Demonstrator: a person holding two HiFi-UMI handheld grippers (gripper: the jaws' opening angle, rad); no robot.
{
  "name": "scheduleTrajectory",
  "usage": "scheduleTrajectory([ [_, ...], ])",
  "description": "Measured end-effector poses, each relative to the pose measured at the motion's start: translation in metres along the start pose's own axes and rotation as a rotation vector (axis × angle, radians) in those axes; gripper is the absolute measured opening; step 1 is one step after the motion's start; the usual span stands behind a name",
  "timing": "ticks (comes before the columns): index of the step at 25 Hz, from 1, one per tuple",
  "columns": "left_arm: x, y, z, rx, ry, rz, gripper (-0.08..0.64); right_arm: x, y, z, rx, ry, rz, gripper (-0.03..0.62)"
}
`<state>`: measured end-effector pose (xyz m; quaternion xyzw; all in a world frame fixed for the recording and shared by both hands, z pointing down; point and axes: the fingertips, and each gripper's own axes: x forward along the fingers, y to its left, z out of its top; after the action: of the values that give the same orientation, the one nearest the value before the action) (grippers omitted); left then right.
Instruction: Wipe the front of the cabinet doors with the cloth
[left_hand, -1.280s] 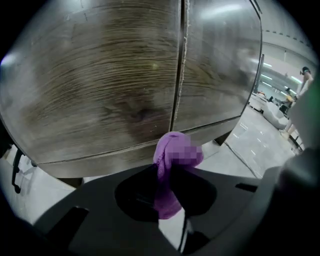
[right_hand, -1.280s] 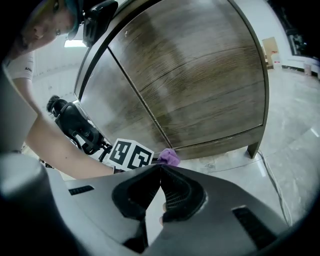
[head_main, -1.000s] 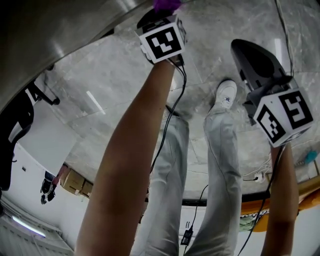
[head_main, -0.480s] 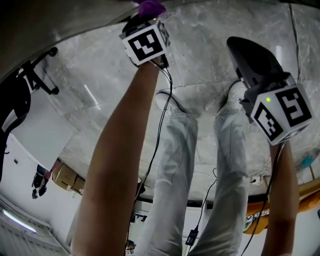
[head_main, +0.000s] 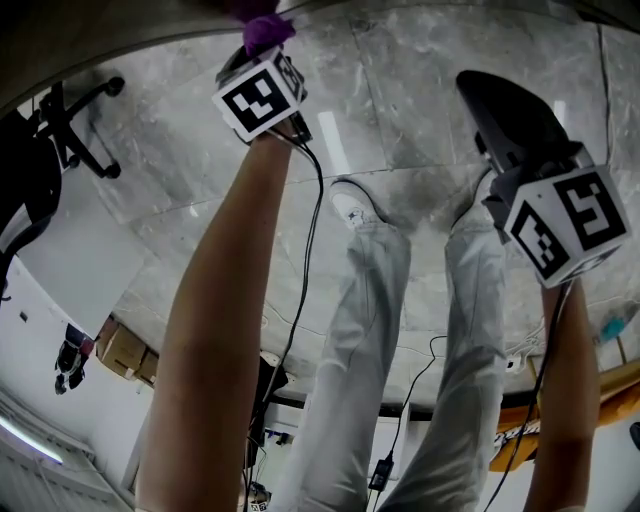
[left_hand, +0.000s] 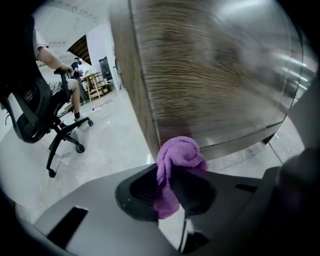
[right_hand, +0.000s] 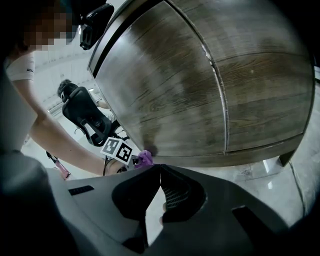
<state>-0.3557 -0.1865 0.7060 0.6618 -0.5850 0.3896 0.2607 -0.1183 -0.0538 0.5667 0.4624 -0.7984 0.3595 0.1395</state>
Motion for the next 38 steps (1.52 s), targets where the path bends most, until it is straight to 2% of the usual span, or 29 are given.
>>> scheduleTrajectory([
  [4,-0.005,0.026,0.003,0.016,-0.01,0.019,0.071,0.009,0.014,0.003,-0.004,-0.003,0.005,0.028],
  [7,-0.017,0.04,0.008,0.0,-0.02,0.033,0.071,0.011,0.029,0.006,-0.016,0.004,0.019,0.028],
  [11,-0.046,0.052,0.025,0.005,-0.058,0.044,0.07,0.007,0.052,0.025,-0.063,0.016,0.058,0.028],
  [17,-0.119,0.056,0.072,-0.005,-0.156,-0.013,0.071,-0.018,0.08,0.082,-0.158,-0.001,0.092,0.028],
  [23,-0.204,0.07,0.136,-0.033,-0.259,-0.042,0.071,-0.062,0.109,0.164,-0.237,-0.044,0.093,0.028],
  [30,-0.322,0.074,0.209,-0.11,-0.366,-0.102,0.069,-0.132,0.137,0.227,-0.221,-0.072,0.061,0.028],
  [34,-0.382,0.077,0.253,-0.075,-0.49,-0.12,0.069,-0.162,0.155,0.257,-0.259,-0.091,0.053,0.028],
  [36,-0.408,0.078,0.262,-0.066,-0.526,-0.118,0.069,-0.181,0.167,0.269,-0.262,-0.104,0.046,0.028],
  [38,-0.419,0.076,0.263,-0.1,-0.52,-0.122,0.069,-0.198,0.175,0.285,-0.263,-0.132,0.036,0.028],
])
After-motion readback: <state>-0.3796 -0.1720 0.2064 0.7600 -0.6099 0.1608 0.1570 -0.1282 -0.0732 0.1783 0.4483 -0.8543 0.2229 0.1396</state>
